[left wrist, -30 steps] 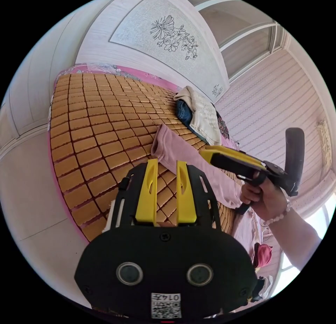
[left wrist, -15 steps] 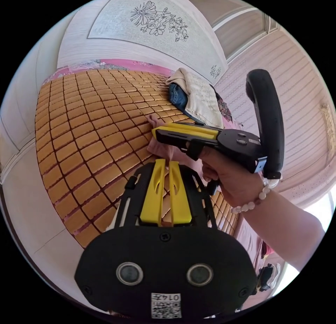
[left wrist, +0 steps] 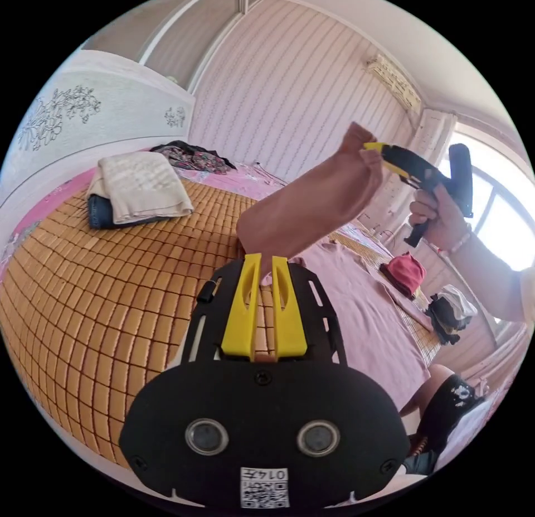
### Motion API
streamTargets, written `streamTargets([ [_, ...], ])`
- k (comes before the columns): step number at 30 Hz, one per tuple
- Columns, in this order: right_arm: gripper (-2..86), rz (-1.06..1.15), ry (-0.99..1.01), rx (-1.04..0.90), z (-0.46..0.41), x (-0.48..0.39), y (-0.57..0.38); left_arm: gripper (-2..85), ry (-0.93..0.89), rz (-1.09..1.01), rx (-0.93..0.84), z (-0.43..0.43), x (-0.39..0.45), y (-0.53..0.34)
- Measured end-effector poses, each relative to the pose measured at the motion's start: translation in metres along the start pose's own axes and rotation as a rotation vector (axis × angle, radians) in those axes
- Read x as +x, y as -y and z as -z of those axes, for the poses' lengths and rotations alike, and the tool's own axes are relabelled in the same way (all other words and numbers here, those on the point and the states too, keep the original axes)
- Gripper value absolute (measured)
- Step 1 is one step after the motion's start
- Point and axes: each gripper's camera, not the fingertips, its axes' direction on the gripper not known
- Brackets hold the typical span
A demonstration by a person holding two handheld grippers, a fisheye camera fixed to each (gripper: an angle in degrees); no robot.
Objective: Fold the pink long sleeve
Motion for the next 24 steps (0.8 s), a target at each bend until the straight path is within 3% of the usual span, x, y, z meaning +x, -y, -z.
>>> streamTargets([
  [6,4.6,-0.28,-0.16,-0.083,0.167,0.025,-0.097,4.4,-0.151,-0.064,-0.101,-0.062,0.054,0.035],
  [10,6.2,-0.465,-0.332,-0.214,0.19,0.032,-0.175,4.7,-0.115,-0.127,-0.206,-0.102,0.09,0.049],
  [12,7.6,-0.667,-0.353,-0.292,0.198,0.049,-0.226,4.9,-0.095,-0.155,-0.293,-0.124,0.106,0.054],
  [15,9.2,-0.78,-0.397,-0.338,0.207,0.057,-0.26,5.0,-0.066,-0.179,-0.34,-0.137,0.119,0.063],
  [24,10.6,-0.371,-0.396,-0.635,0.118,0.027,-0.264,2.8,0.034,-0.141,-0.456,-0.161,0.128,0.1],
])
